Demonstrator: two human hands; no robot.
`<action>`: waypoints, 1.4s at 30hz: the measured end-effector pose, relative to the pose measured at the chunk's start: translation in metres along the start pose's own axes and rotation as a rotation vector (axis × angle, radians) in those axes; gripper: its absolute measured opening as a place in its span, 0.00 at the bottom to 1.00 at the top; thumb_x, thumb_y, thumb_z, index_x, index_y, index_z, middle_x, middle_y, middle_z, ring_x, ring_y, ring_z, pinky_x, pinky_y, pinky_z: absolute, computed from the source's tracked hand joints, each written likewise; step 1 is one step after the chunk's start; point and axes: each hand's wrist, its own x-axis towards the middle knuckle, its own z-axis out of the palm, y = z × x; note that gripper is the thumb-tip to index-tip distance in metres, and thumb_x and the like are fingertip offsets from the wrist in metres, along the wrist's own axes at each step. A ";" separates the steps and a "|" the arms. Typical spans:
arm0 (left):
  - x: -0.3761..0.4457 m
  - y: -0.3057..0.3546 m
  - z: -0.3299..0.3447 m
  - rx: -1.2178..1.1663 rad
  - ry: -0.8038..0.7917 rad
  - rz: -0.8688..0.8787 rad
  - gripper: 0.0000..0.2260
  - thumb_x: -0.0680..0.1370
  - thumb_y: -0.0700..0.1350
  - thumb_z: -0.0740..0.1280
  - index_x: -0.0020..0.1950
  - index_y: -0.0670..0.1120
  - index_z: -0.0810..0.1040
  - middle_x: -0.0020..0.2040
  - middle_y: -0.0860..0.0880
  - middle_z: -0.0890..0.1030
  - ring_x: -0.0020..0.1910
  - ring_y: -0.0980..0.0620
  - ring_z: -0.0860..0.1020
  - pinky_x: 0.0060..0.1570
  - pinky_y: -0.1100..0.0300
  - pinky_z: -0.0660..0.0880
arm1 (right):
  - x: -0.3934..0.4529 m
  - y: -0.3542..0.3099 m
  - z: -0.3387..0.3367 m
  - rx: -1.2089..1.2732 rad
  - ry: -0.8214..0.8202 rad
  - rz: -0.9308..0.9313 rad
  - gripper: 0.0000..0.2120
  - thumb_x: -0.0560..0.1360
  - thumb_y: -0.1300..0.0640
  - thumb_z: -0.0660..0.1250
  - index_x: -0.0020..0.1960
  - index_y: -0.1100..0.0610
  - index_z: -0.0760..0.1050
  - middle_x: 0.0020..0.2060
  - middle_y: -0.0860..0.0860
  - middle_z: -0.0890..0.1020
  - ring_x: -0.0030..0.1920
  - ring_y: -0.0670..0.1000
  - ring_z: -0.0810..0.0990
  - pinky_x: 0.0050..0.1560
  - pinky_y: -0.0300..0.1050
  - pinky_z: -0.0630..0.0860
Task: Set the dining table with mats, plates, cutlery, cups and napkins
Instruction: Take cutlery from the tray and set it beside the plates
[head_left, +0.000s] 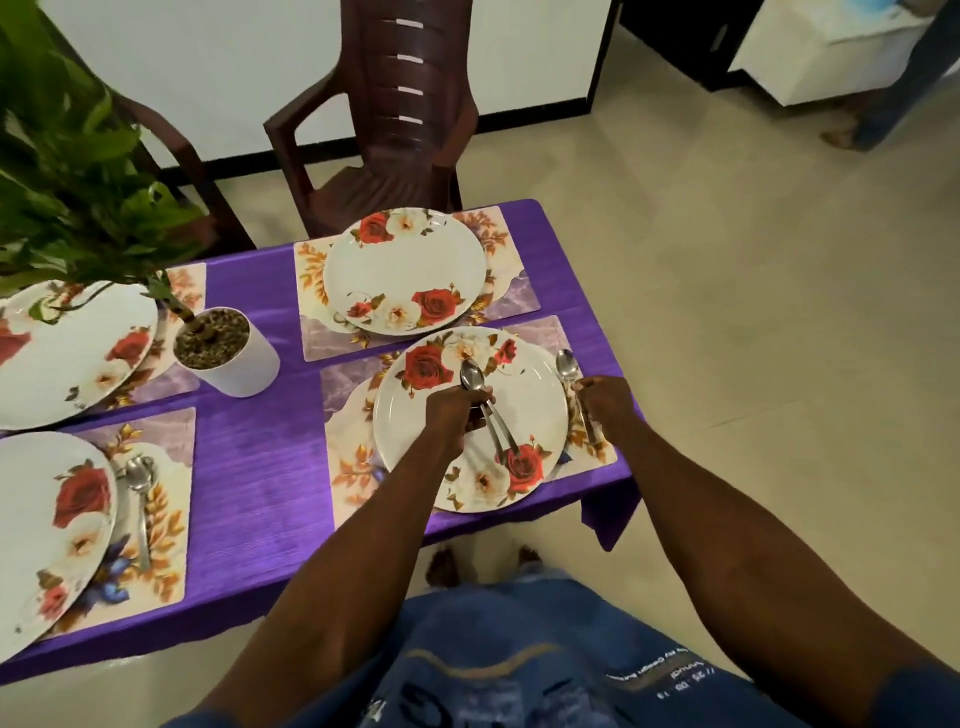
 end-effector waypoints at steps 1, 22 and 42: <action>0.001 0.001 0.003 -0.004 0.015 0.000 0.05 0.73 0.33 0.71 0.48 0.38 0.81 0.37 0.44 0.83 0.33 0.52 0.79 0.33 0.61 0.77 | 0.005 0.001 0.000 -0.043 -0.025 -0.011 0.03 0.73 0.64 0.71 0.45 0.59 0.83 0.35 0.53 0.79 0.36 0.49 0.76 0.40 0.43 0.72; -0.005 -0.021 0.038 -0.082 0.211 0.020 0.06 0.73 0.36 0.73 0.49 0.38 0.81 0.41 0.41 0.84 0.36 0.49 0.80 0.36 0.59 0.77 | 0.028 0.001 0.007 -0.327 -0.033 -0.166 0.09 0.77 0.65 0.59 0.48 0.67 0.79 0.45 0.61 0.82 0.45 0.58 0.79 0.40 0.43 0.66; -0.013 -0.032 0.022 -0.102 0.288 0.042 0.06 0.74 0.36 0.72 0.50 0.38 0.81 0.40 0.42 0.84 0.39 0.49 0.81 0.38 0.59 0.78 | 0.025 0.014 0.014 -0.313 -0.085 -0.203 0.04 0.73 0.63 0.68 0.44 0.58 0.73 0.40 0.54 0.77 0.40 0.51 0.74 0.30 0.38 0.62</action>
